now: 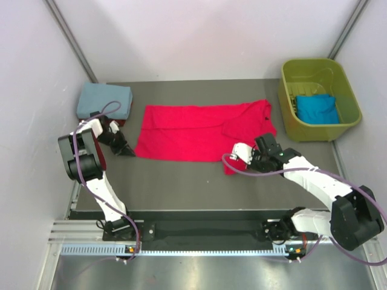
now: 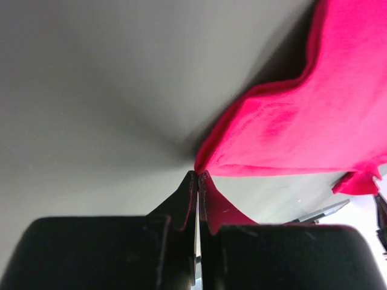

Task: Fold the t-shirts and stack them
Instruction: Fold the tshirt

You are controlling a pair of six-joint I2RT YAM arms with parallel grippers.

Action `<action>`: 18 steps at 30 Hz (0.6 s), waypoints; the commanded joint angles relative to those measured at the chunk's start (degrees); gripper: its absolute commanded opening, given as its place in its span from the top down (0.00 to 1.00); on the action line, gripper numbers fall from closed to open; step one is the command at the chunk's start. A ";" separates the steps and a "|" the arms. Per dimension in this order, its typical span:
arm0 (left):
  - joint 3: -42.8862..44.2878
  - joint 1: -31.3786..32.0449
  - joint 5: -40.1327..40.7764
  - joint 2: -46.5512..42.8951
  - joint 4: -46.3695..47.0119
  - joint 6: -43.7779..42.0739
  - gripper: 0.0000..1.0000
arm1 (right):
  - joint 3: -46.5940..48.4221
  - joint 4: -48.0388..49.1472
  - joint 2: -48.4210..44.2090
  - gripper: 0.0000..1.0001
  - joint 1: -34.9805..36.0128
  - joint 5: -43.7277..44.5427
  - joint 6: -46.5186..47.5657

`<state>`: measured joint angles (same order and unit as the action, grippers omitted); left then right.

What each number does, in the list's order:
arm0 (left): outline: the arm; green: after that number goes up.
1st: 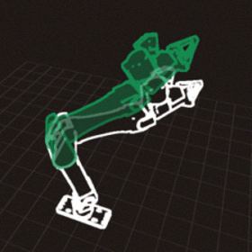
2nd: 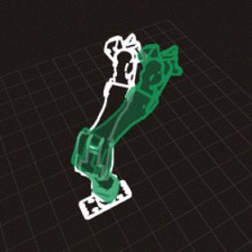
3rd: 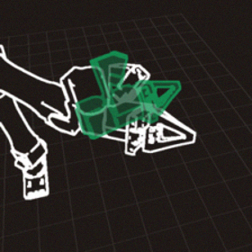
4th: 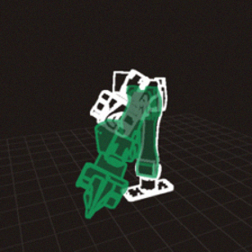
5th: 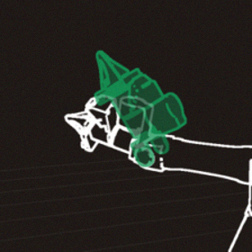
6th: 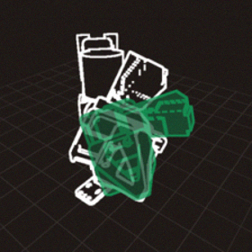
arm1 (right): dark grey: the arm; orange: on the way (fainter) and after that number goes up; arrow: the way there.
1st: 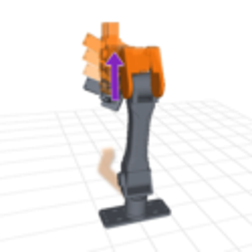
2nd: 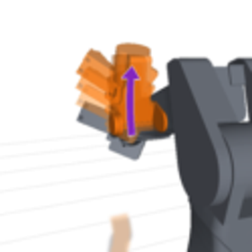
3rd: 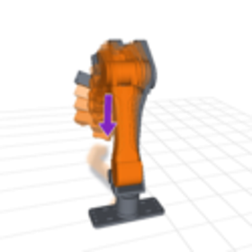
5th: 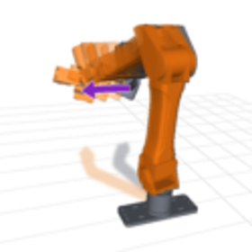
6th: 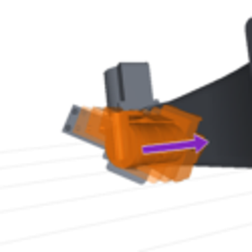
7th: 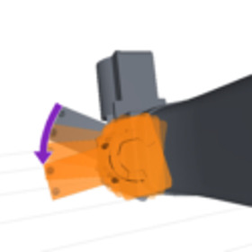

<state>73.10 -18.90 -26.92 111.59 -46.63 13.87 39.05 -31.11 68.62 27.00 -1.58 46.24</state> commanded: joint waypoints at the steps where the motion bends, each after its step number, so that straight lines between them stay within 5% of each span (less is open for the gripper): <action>1: 3.97 -0.18 -2.69 -3.13 -2.14 -1.74 1.00 | 6.29 0.97 -1.47 1.00 -1.86 0.09 -1.67; 18: 16.54 2.37 -9.91 0.11 -4.52 -4.90 1.00 | 21.85 8.08 7.05 1.00 -7.49 1.32 -3.26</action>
<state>85.93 -17.65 -34.61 110.00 -50.68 10.33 56.75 -26.94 74.32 20.88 -1.06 43.64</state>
